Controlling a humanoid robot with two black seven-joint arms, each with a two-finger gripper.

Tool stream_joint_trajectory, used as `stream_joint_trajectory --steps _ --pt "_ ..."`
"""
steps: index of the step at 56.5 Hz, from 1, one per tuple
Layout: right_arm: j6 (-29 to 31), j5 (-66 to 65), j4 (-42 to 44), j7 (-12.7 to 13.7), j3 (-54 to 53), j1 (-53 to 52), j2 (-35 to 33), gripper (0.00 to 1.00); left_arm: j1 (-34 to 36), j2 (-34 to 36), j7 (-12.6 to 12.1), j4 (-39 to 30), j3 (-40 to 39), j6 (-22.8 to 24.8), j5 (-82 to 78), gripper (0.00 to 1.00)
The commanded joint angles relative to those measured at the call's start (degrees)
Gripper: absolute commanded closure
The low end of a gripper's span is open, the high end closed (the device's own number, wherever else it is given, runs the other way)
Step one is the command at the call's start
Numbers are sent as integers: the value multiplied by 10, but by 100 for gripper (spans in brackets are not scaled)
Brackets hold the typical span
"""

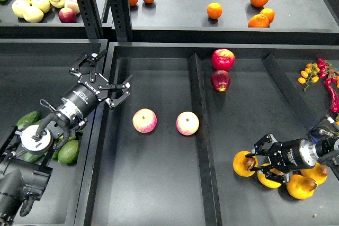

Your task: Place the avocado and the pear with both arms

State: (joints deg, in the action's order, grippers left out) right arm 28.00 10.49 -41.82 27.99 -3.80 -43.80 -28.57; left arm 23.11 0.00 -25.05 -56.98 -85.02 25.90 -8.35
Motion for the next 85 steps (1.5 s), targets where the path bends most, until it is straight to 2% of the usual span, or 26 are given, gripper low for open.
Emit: stream_joint_trajectory --steps 1,18,28,35,38,47,51,62,66,72,85 --pt "0 1 10 0 -1 6 14 77 0 0 0 -1 -1 -1 0 1" --pt "0 -1 28 0 -3 35 36 76 -1 0 0 -1 -1 -1 0 1" --pt "0 -3 36 0 -5 36 41 69 -1 0 0 -2 -1 0 0 1" --pt "0 0 36 0 -5 31 37 56 -1 0 0 -2 0 -1 0 1" --pt "0 -3 33 0 -9 29 34 44 -1 0 -1 -2 0 -1 0 1" --pt "0 -4 23 0 -16 12 26 23 -1 0 -1 -1 0 -1 0 1" --pt "0 -4 17 0 -30 10 23 17 -1 0 -1 -2 0 -1 0 1" --pt "0 -4 17 0 -114 10 19 1 -1 0 -1 -2 -1 -1 0 1" --pt "0 -3 26 0 -152 11 19 1 -2 0 -1 -2 -1 0 0 1" --pt "0 -4 87 0 -240 13 42 1 -1 0 2 -3 -1 -1 0 1" --pt "0 -4 160 0 -452 25 143 1 -3 0 4 -2 -2 -1 0 1"
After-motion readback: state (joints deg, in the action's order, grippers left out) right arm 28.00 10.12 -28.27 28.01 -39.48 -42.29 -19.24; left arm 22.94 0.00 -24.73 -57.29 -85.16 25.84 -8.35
